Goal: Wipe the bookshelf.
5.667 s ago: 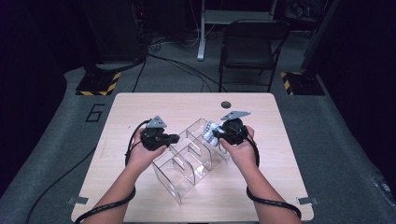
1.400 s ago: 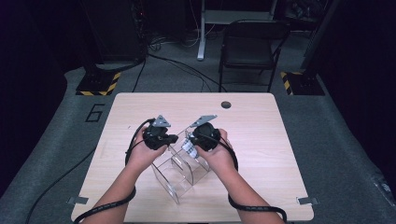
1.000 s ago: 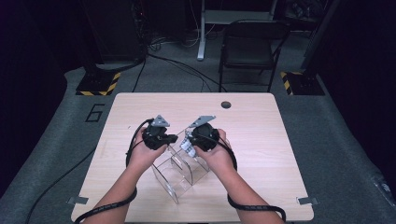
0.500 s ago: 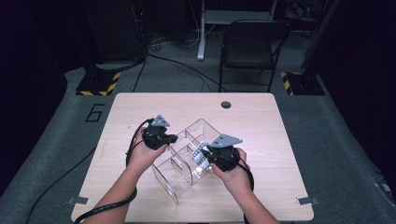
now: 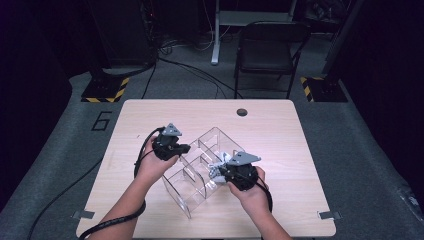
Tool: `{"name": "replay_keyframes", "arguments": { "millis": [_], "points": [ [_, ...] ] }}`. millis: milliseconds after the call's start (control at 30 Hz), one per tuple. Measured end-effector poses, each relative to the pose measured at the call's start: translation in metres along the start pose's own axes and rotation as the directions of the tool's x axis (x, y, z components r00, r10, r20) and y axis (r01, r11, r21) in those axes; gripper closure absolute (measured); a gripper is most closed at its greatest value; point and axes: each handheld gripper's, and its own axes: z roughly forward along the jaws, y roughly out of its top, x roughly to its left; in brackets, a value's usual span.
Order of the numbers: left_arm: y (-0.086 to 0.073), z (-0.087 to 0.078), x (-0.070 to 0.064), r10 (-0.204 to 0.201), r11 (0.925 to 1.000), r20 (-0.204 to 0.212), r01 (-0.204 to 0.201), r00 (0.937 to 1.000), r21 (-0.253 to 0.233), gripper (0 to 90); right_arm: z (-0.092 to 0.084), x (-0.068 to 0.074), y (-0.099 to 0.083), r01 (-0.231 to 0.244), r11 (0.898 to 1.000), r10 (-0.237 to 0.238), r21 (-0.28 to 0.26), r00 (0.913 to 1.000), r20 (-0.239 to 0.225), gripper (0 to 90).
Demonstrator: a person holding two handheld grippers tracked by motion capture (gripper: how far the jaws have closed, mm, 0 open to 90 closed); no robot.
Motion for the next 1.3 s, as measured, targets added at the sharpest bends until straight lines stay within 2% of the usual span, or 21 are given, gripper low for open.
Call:
{"name": "replay_keyframes", "arguments": {
  "millis": [67, 100, 233, 367, 433, 500, 533, 567, 633, 700, 733, 767, 800, 900, 967, 1033, 1100, 1200, 1300],
  "points": [
    [0.000, 0.000, 0.000, 0.008, 1.0000, 0.000, -0.008, 1.0000, -0.005, 87.5, 0.006, 0.001, -0.006, -0.023, 1.000, 0.023, 0.014, 0.9997, 0.000, 75.5],
    [-0.001, 0.000, 0.000, 0.013, 0.9999, 0.002, -0.013, 0.9999, -0.005, 87.5, 0.007, 0.000, -0.008, -0.020, 1.000, 0.020, 0.014, 0.9998, -0.005, 75.5],
    [0.000, 0.000, 0.000, 0.016, 0.9999, -0.002, -0.016, 0.9999, -0.002, 87.5, 0.015, -0.003, -0.018, -0.067, 0.998, 0.067, 0.006, 0.9975, -0.020, 75.5],
    [-0.001, 0.000, 0.000, 0.018, 0.9998, -0.002, -0.018, 0.9998, -0.004, 87.4, 0.025, -0.001, -0.031, -0.073, 0.996, 0.073, 0.041, 0.9973, -0.004, 75.5],
    [-0.001, 0.000, 0.000, 0.016, 0.9999, -0.001, -0.016, 0.9999, -0.006, 87.4, 0.036, -0.002, -0.041, -0.087, 0.994, 0.088, 0.072, 0.9961, -0.009, 75.4],
    [-0.001, 0.000, 0.000, 0.017, 0.9998, -0.001, -0.017, 0.9998, -0.006, 87.4, 0.039, -0.005, -0.047, -0.099, 0.993, 0.101, 0.068, 0.9945, -0.027, 75.1],
    [-0.001, 0.000, 0.000, 0.017, 0.9998, -0.001, -0.017, 0.9999, -0.006, 87.4, 0.040, -0.004, -0.047, -0.115, 0.990, 0.118, 0.076, 0.9926, -0.028, 75.1],
    [-0.001, 0.000, 0.000, 0.019, 0.9998, -0.002, -0.019, 0.9998, -0.004, 87.4, 0.040, -0.004, -0.046, -0.111, 0.991, 0.113, 0.075, 0.9934, -0.023, 75.1],
    [-0.001, 0.000, 0.000, 0.015, 0.9999, -0.005, -0.015, 0.9999, -0.004, 87.4, 0.039, -0.004, -0.040, -0.083, 0.989, 0.086, 0.120, 0.9960, -0.024, 75.1],
    [-0.001, -0.001, 0.000, 0.008, 1.0000, 0.002, -0.008, 1.0000, 0.000, 87.4, 0.035, -0.003, -0.031, -0.073, 0.989, 0.076, 0.127, 0.9970, -0.014, 75.2],
    [-0.001, -0.001, 0.001, 0.005, 1.0000, 0.010, -0.005, 0.9999, 0.003, 87.4, 0.031, -0.004, -0.027, -0.059, 0.991, 0.062, 0.119, 0.9979, -0.021, 75.1],
    [-0.001, 0.000, 0.000, 0.007, 1.0000, 0.002, -0.007, 1.0000, -0.005, 87.4, 0.028, -0.003, -0.024, -0.074, 0.992, 0.076, 0.103, 0.9969, -0.019, 75.1],
    [-0.001, 0.000, 0.000, 0.011, 0.9999, -0.002, -0.011, 0.9999, -0.003, 87.4, 0.023, -0.003, -0.020, -0.061, 0.995, 0.063, 0.078, 0.9978, -0.018, 75.1],
    [-0.001, 0.000, 0.000, 0.009, 0.9999, 0.008, -0.009, 0.9999, -0.007, 87.4, 0.006, -0.002, -0.005, -0.070, 0.997, 0.070, -0.008, 0.9973, -0.020, 75.2],
    [-0.001, 0.000, 0.000, 0.011, 0.9999, 0.009, -0.011, 0.9999, -0.007, 87.4, 0.003, 0.001, 0.000, -0.052, 0.998, 0.052, -0.020, 0.9987, -0.004, 75.3],
    [-0.001, 0.000, 0.000, 0.013, 0.9999, 0.006, -0.013, 0.9999, -0.005, 87.5, 0.004, 0.001, -0.004, -0.051, 0.998, 0.051, -0.038, 0.9987, 0.002, 75.5],
    [-0.001, 0.000, 0.000, 0.015, 0.9999, 0.005, -0.015, 0.9999, -0.003, 87.5, 0.006, 0.000, -0.011, -0.082, 0.994, 0.082, -0.069, 0.9966, -0.012, 75.6],
    [-0.001, 0.000, 0.000, 0.014, 0.9999, 0.005, -0.014, 0.9999, -0.002, 87.5, 0.010, 0.000, -0.017, -0.082, 0.994, 0.081, -0.067, 0.9967, -0.009, 75.7],
    [-0.001, 0.000, 0.000, 0.009, 0.9999, 0.007, -0.009, 0.9999, -0.004, 87.5, 0.021, 0.001, -0.030, -0.082, 0.997, 0.082, -0.014, 0.9967, -0.003, 75.6]
  ]
}}
